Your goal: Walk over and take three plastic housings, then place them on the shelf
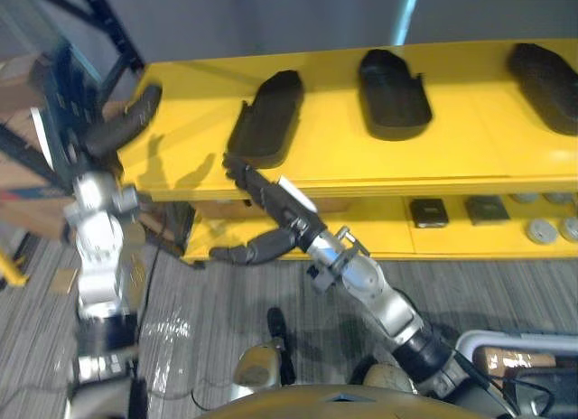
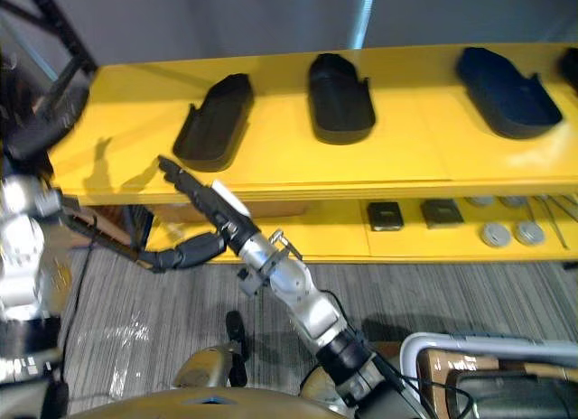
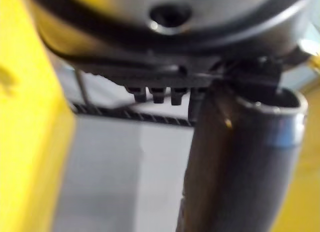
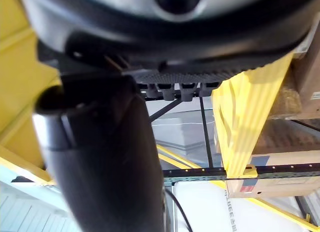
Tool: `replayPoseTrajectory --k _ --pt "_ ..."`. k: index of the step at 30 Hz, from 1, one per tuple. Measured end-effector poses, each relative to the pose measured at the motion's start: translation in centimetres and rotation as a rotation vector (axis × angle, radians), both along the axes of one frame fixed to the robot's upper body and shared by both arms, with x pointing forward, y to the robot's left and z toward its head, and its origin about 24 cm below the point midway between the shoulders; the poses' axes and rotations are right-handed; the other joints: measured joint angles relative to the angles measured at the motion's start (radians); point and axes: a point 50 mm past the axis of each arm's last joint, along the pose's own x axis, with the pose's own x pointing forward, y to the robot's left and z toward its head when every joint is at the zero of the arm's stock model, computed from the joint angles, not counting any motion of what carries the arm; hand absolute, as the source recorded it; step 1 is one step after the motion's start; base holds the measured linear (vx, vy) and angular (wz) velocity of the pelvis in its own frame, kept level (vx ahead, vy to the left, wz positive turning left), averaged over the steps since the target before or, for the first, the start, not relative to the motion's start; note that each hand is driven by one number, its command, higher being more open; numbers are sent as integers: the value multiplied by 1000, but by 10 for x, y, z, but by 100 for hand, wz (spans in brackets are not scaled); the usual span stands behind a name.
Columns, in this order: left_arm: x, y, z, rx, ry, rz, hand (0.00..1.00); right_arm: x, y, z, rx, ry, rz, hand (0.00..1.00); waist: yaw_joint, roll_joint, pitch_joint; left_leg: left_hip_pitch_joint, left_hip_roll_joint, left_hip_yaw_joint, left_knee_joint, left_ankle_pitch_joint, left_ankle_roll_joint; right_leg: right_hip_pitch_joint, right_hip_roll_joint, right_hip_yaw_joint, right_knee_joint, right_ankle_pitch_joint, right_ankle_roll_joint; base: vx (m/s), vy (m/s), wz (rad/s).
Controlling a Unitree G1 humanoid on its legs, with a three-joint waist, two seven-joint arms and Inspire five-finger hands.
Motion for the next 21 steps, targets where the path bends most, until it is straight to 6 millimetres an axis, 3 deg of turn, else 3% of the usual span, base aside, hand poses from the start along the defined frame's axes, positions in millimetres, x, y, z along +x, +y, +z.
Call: replayPoseTrajectory --k 2,5,8,11,12,13,16,21 --pt "-35 0 -49 -114 150 99 100 15 -1 5 34 28 -57 100 35 -13 -1 -11 -16 -39 17 1 -3 8 -23 -33 34 -24 4 46 -44 51" --pt "-66 -8 -71 -121 235 197 100 29 2 -3 14 106 -118 100 57 -15 1 -11 -29 -73 26 0 -3 32 -40 -63 56 -44 9 24 -30 39" --pt "-89 -24 -55 -91 135 219 100 37 5 -24 -18 209 -217 100 88 -10 6 -17 -41 -100 43 -8 5 49 -48 -89 76 -65 16 -26 -6 30" --pt "-94 -33 -29 -51 -10 184 100 44 8 -31 -57 251 -258 100 103 24 27 -25 -44 -106 50 -13 -1 57 -60 -109 101 -76 13 -49 4 23" --pt "-94 -36 -24 -43 -43 169 100 49 8 -29 -72 250 -272 100 103 34 36 -25 -47 -101 49 -38 -26 61 -66 -117 100 -76 13 -64 31 30" --pt "-94 -38 -21 -39 -63 156 100 55 9 -24 -77 235 -283 100 104 19 57 -29 -60 -87 78 -60 -27 61 -98 -130 100 -77 11 -52 32 27" --pt "-95 -39 -25 -77 -54 124 100 63 14 -11 -64 199 -310 100 105 25 71 -26 -64 -106 166 -93 13 71 -115 -137 116 -79 17 24 20 13" --pt "-88 -56 -37 -167 -15 22 100 86 20 12 -16 185 -437 100 127 27 74 -13 -90 -118 99 -61 17 62 -133 -148 120 -71 21 39 19 14"
